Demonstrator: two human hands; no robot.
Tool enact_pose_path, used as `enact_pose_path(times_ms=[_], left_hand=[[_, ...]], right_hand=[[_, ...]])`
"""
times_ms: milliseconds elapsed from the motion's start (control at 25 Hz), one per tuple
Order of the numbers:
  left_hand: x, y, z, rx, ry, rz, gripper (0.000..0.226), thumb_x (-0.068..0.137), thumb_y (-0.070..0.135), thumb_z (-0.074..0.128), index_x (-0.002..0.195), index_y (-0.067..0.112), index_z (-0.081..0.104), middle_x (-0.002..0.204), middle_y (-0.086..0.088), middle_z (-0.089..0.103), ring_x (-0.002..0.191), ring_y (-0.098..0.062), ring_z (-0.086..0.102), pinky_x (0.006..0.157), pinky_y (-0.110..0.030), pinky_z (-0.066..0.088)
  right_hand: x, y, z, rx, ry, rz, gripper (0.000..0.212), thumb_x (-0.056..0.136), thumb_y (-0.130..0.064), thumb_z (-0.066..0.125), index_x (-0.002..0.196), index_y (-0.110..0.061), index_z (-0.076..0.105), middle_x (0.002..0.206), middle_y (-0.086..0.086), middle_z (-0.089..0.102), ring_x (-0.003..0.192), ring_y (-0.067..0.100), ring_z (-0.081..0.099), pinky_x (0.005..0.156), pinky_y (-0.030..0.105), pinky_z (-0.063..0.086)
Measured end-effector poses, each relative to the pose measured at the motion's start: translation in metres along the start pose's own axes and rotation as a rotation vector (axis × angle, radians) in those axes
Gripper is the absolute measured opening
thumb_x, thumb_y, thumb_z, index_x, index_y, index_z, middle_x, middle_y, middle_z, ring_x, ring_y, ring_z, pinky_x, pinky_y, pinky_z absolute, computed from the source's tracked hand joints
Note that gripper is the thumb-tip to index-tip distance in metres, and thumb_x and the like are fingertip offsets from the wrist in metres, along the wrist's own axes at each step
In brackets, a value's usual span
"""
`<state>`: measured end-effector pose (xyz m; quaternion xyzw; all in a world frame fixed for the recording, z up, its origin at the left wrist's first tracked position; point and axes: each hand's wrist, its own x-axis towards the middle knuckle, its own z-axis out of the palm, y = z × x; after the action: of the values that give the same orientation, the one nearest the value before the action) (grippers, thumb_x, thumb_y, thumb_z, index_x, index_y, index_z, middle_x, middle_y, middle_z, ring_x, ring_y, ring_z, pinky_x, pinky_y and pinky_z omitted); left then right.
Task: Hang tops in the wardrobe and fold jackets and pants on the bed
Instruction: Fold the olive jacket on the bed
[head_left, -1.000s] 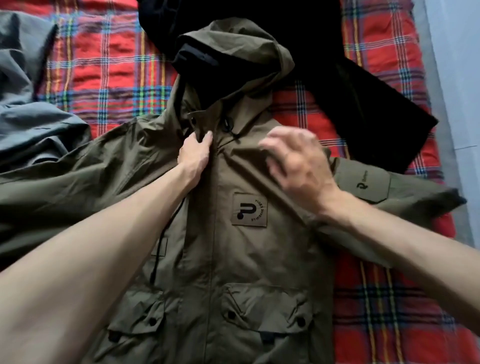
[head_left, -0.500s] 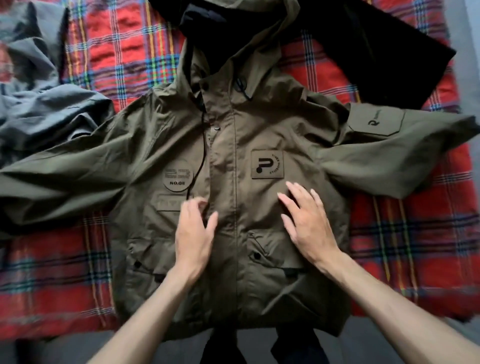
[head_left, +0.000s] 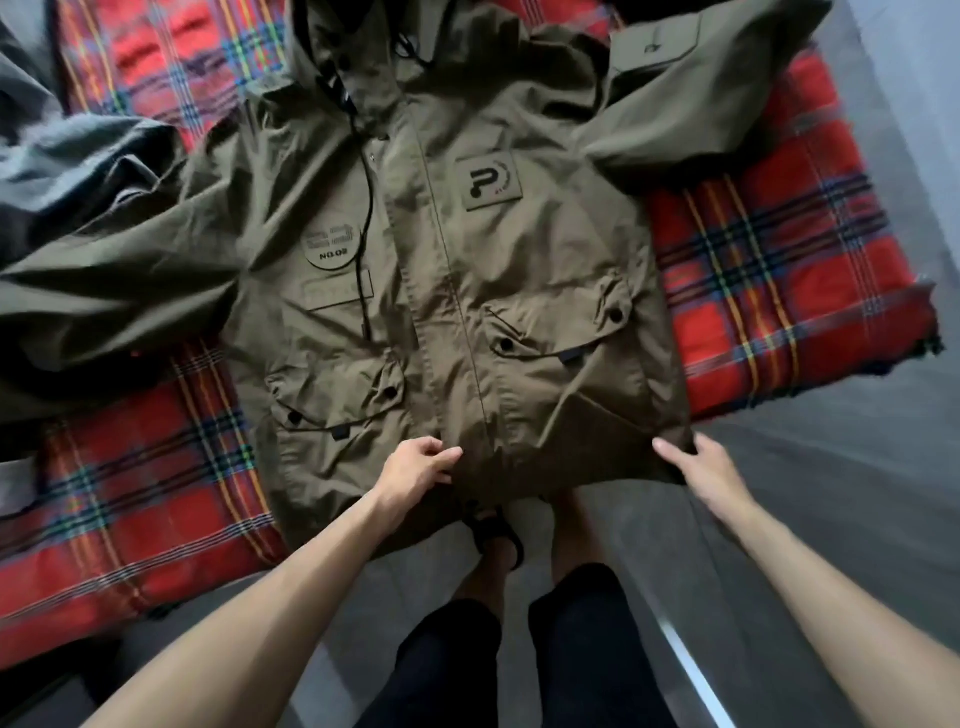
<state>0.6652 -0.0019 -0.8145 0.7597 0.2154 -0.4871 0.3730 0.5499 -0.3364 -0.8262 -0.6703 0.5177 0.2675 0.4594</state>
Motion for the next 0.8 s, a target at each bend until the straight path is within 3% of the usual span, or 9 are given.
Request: enact_pose_path(times_ms=[160, 280, 400, 440, 520, 600, 680, 760, 800], left_hand=[[-0.005, -0.022, 0.015, 0.038, 0.065, 0.081, 0.021, 0.089, 0.029, 0.067, 0.079, 0.011, 0.069, 0.082, -0.004, 0.074, 0.076, -0.015, 0.065, 0.075, -0.034, 0.051], [-0.008, -0.021, 0.020, 0.050, 0.109, 0.096, 0.016, 0.093, 0.020, 0.063, 0.085, 0.009, 0.070, 0.085, -0.006, 0.074, 0.076, -0.020, 0.065, 0.075, -0.032, 0.052], [-0.005, -0.020, 0.027, 0.250, 0.145, 0.068, 0.023, 0.094, 0.024, 0.061, 0.082, 0.006, 0.062, 0.081, -0.008, 0.069, 0.076, -0.024, 0.065, 0.069, -0.032, 0.052], [-0.002, -0.021, 0.028, 0.232, 0.141, 0.065, 0.027, 0.092, 0.028, 0.063, 0.077, 0.006, 0.059, 0.082, -0.012, 0.068, 0.080, -0.028, 0.067, 0.075, -0.037, 0.055], [0.008, -0.035, 0.030, 0.159, 0.131, 0.067, 0.033, 0.081, 0.039, 0.063, 0.072, 0.009, 0.055, 0.085, -0.014, 0.069, 0.086, -0.034, 0.068, 0.083, -0.054, 0.055], [0.023, -0.055, 0.028, 0.101, 0.111, 0.097, 0.032, 0.078, 0.041, 0.063, 0.067, 0.013, 0.053, 0.079, -0.008, 0.066, 0.083, -0.028, 0.066, 0.086, -0.059, 0.053], [0.019, -0.056, 0.024, 0.082, 0.081, 0.104, 0.036, 0.076, 0.045, 0.065, 0.073, 0.011, 0.057, 0.079, -0.004, 0.067, 0.082, -0.023, 0.063, 0.089, -0.058, 0.052], [0.010, -0.047, 0.023, 0.104, 0.034, 0.127, 0.039, 0.074, 0.048, 0.066, 0.084, 0.010, 0.065, 0.088, -0.005, 0.074, 0.085, -0.022, 0.065, 0.091, -0.054, 0.051], [0.005, -0.041, 0.024, 0.134, 0.027, 0.130, 0.032, 0.079, 0.042, 0.067, 0.087, 0.010, 0.068, 0.091, -0.006, 0.075, 0.084, -0.020, 0.066, 0.091, -0.049, 0.050]], right_hand=[[-0.009, 0.024, 0.004, 0.520, -0.056, 0.086, 0.016, 0.093, -0.020, 0.065, 0.107, -0.013, 0.069, 0.102, 0.008, 0.071, 0.083, 0.017, 0.067, 0.071, 0.023, 0.057], [-0.009, 0.035, 0.009, 0.449, 0.044, 0.010, 0.017, 0.093, -0.022, 0.066, 0.106, -0.011, 0.067, 0.084, 0.000, 0.065, 0.062, 0.007, 0.054, 0.049, 0.012, 0.044], [-0.006, 0.043, 0.011, 0.438, 0.130, 0.027, 0.013, 0.093, -0.020, 0.066, 0.099, -0.011, 0.059, 0.076, 0.005, 0.051, 0.037, -0.001, 0.039, 0.037, 0.014, 0.033], [-0.006, 0.043, 0.015, 0.486, 0.144, 0.063, 0.018, 0.094, -0.018, 0.065, 0.106, -0.008, 0.057, 0.081, 0.008, 0.052, 0.038, -0.001, 0.042, 0.039, 0.015, 0.038], [-0.006, 0.046, 0.025, 0.681, 0.103, 0.176, 0.040, 0.095, -0.018, 0.063, 0.128, -0.002, 0.048, 0.102, 0.012, 0.056, 0.058, 0.009, 0.059, 0.055, 0.021, 0.050], [-0.005, 0.048, 0.033, 0.879, 0.039, 0.300, 0.049, 0.095, -0.020, 0.063, 0.134, 0.001, 0.042, 0.116, 0.017, 0.055, 0.077, 0.021, 0.065, 0.065, 0.027, 0.054], [-0.006, 0.044, 0.036, 0.955, 0.034, 0.343, 0.035, 0.095, -0.023, 0.064, 0.119, -0.002, 0.051, 0.108, 0.015, 0.058, 0.074, 0.019, 0.066, 0.056, 0.024, 0.052], [-0.006, 0.039, 0.038, 0.943, 0.161, 0.347, 0.017, 0.093, -0.022, 0.066, 0.094, -0.010, 0.055, 0.090, 0.008, 0.059, 0.054, 0.009, 0.059, 0.037, 0.019, 0.039], [-0.002, 0.043, 0.038, 0.915, 0.246, 0.337, 0.019, 0.093, -0.021, 0.066, 0.083, -0.013, 0.053, 0.081, 0.005, 0.057, 0.042, 0.004, 0.051, 0.033, 0.016, 0.032]])
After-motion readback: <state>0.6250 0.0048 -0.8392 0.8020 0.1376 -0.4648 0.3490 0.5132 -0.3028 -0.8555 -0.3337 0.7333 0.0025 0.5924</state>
